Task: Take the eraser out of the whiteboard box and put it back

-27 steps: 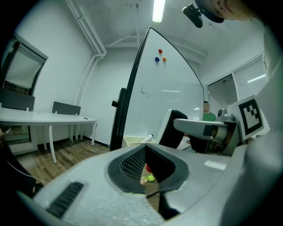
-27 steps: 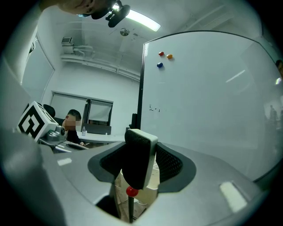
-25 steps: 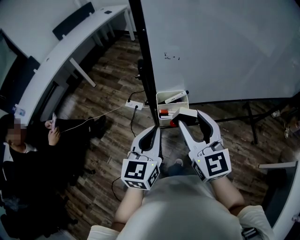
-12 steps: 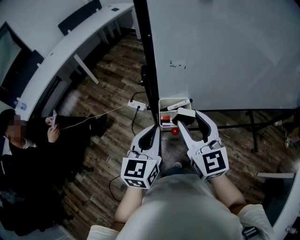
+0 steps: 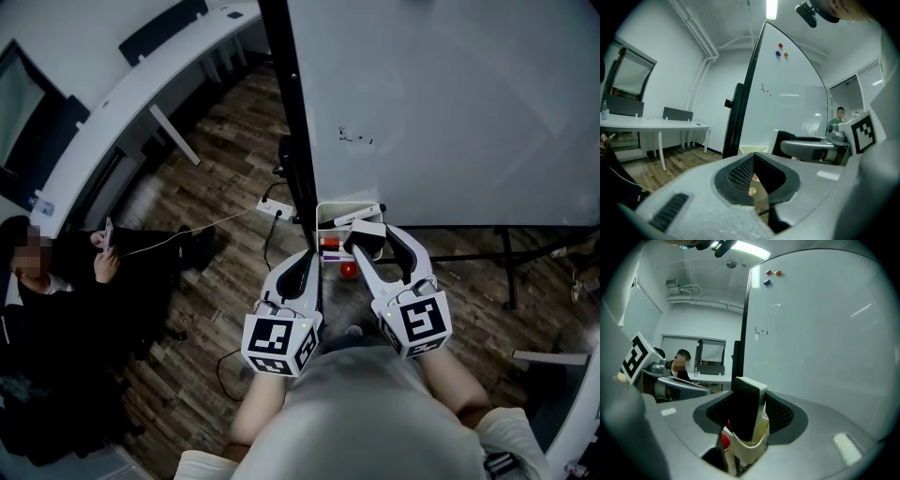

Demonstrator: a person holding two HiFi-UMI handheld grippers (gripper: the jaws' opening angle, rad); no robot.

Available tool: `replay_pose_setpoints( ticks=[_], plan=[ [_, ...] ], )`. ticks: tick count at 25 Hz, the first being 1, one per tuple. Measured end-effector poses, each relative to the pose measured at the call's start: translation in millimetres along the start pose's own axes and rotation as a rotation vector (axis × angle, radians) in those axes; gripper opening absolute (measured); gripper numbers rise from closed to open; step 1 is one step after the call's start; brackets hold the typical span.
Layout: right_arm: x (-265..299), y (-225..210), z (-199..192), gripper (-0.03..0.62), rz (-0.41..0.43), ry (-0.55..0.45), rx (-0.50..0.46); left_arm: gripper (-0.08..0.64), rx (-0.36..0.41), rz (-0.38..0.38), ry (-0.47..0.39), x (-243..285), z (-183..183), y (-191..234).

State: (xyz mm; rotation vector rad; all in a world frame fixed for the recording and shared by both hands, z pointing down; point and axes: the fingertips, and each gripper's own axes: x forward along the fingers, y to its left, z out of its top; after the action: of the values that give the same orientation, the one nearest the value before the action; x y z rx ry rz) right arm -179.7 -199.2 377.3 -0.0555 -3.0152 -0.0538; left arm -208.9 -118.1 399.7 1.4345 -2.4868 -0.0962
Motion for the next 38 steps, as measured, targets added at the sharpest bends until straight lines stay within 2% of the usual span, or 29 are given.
replay_pose_setpoints(
  ticks=[24, 38],
  plan=[
    [5, -5, -30, 0.218, 0.002, 0.078, 0.018, 0.005, -0.008, 0.004, 0.009, 6, -4, -5],
    [-4, -4, -11, 0.236, -0.016, 0.025, 0.020, 0.005, -0.003, -0.007, 0.005, -4, -3, -10]
  ],
)
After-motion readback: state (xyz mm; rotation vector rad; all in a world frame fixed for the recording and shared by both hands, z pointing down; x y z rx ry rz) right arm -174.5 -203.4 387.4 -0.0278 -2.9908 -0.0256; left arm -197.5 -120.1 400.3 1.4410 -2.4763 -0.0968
